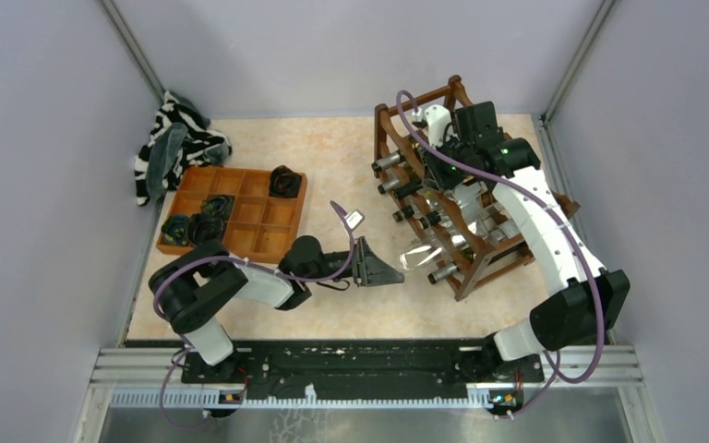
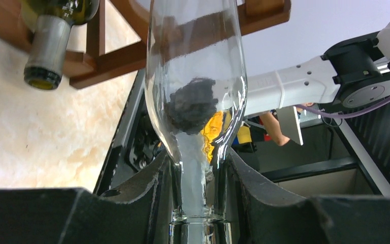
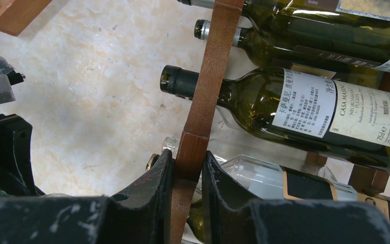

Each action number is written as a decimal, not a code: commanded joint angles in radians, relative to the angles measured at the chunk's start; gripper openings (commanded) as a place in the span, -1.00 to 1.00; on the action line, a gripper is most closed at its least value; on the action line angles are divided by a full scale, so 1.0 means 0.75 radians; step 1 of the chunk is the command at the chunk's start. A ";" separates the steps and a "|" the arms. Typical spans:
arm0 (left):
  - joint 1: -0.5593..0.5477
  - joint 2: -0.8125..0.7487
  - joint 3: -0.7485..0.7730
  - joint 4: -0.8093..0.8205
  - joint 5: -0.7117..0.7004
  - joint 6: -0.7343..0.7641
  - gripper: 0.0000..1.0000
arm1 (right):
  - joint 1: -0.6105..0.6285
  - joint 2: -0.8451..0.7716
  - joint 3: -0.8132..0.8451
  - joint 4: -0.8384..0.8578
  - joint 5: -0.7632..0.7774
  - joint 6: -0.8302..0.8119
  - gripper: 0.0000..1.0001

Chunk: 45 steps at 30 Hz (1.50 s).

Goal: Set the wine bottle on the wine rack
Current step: Place the wine bottle in the wine rack.

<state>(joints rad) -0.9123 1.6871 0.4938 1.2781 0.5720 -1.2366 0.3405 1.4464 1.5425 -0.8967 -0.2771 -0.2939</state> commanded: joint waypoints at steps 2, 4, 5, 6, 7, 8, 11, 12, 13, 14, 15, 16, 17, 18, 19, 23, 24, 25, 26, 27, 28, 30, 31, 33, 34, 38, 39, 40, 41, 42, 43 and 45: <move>-0.045 0.026 0.118 0.120 -0.076 0.076 -1.00 | 0.076 0.044 0.063 0.131 -0.305 -0.017 -0.58; -0.062 0.049 0.142 0.106 -0.093 0.086 -1.00 | 0.076 0.044 0.068 0.124 -0.311 -0.017 -0.32; -0.070 0.060 0.155 0.099 -0.103 0.091 -1.00 | 0.076 0.043 0.068 0.121 -0.312 -0.019 -0.22; -0.078 0.074 0.166 0.094 -0.110 0.098 -1.00 | 0.076 0.043 0.068 0.120 -0.312 -0.020 -0.14; -0.086 0.091 0.180 0.089 -0.120 0.105 -1.00 | 0.076 0.042 0.068 0.116 -0.312 -0.023 -0.05; -0.093 0.103 0.192 0.082 -0.132 0.111 -1.00 | 0.076 0.040 0.070 0.114 -0.310 -0.025 0.02; -0.117 0.140 0.251 0.049 -0.172 0.136 -1.00 | 0.075 0.036 0.068 0.107 -0.299 -0.033 0.26; -0.124 0.151 0.276 0.037 -0.188 0.146 -1.00 | 0.075 0.029 0.070 0.105 -0.292 -0.035 0.31; -0.130 0.157 0.292 0.017 -0.205 0.154 -1.00 | 0.074 0.025 0.070 0.104 -0.285 -0.037 0.35; -0.137 0.163 0.307 0.003 -0.229 0.166 -1.00 | 0.074 0.020 0.072 0.100 -0.281 -0.042 0.39; -0.144 0.170 0.318 -0.012 -0.244 0.175 -1.00 | 0.074 0.013 0.076 0.096 -0.274 -0.048 0.41; -0.146 0.175 0.330 -0.021 -0.254 0.181 -1.00 | 0.074 0.008 0.080 0.089 -0.267 -0.057 0.44; -0.149 0.185 0.339 -0.024 -0.261 0.184 -1.00 | 0.072 0.004 0.086 0.079 -0.264 -0.069 0.47; -0.151 0.192 0.351 -0.027 -0.267 0.185 -1.00 | 0.072 -0.003 0.092 0.069 -0.267 -0.083 0.47; -0.152 0.201 0.362 -0.030 -0.272 0.188 -1.00 | 0.065 -0.008 0.096 0.058 -0.278 -0.100 0.48; -0.158 0.230 0.413 -0.053 -0.291 0.197 -1.00 | 0.023 -0.042 0.115 0.021 -0.330 -0.141 0.50; -0.161 0.239 0.425 -0.062 -0.295 0.201 -1.00 | 0.008 -0.052 0.114 0.018 -0.347 -0.141 0.50; -0.163 0.248 0.437 -0.071 -0.302 0.203 -1.00 | -0.008 -0.063 0.114 0.013 -0.368 -0.143 0.50; -0.165 0.255 0.450 -0.078 -0.310 0.205 -1.00 | -0.025 -0.075 0.113 0.009 -0.392 -0.147 0.50; -0.168 0.262 0.462 -0.085 -0.316 0.207 -1.00 | -0.041 -0.088 0.110 0.005 -0.413 -0.150 0.50; -0.171 0.270 0.476 -0.095 -0.325 0.211 -1.00 | -0.060 -0.100 0.107 0.002 -0.436 -0.152 0.50; -0.174 0.286 0.505 -0.112 -0.332 0.219 -1.00 | -0.095 -0.125 0.099 -0.010 -0.475 -0.167 0.50; -0.173 0.294 0.523 -0.115 -0.335 0.220 -1.00 | -0.116 -0.139 0.091 -0.011 -0.500 -0.170 0.50; -0.175 0.309 0.547 -0.116 -0.335 0.223 -1.00 | -0.157 -0.161 0.078 -0.013 -0.532 -0.171 0.50; -0.176 0.314 0.557 -0.116 -0.339 0.223 -1.00 | -0.176 -0.170 0.071 -0.013 -0.547 -0.171 0.50; -0.182 0.328 0.586 -0.122 -0.351 0.232 -1.00 | -0.231 -0.199 0.046 -0.013 -0.579 -0.170 0.50; -0.183 0.331 0.592 -0.126 -0.354 0.233 -1.00 | -0.245 -0.203 0.038 -0.012 -0.587 -0.169 0.50; -0.184 0.333 0.598 -0.128 -0.359 0.235 -1.00 | -0.259 -0.207 0.032 -0.010 -0.594 -0.167 0.50; -0.185 0.336 0.602 -0.133 -0.365 0.237 -1.00 | -0.275 -0.213 0.027 -0.006 -0.600 -0.163 0.50; -0.186 0.337 0.607 -0.137 -0.368 0.240 -1.00 | -0.292 -0.219 0.021 -0.003 -0.609 -0.158 0.50; -0.187 0.341 0.612 -0.141 -0.372 0.241 -1.00 | -0.309 -0.224 0.015 -0.002 -0.622 -0.155 0.50; -0.187 0.345 0.622 -0.143 -0.380 0.243 -1.00 | -0.343 -0.238 -0.002 0.007 -0.649 -0.145 0.50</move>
<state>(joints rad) -1.0470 1.9469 0.9077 1.0908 0.3183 -1.0779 0.1280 1.3125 1.5513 -0.9211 -0.6968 -0.4080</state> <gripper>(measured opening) 0.415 0.752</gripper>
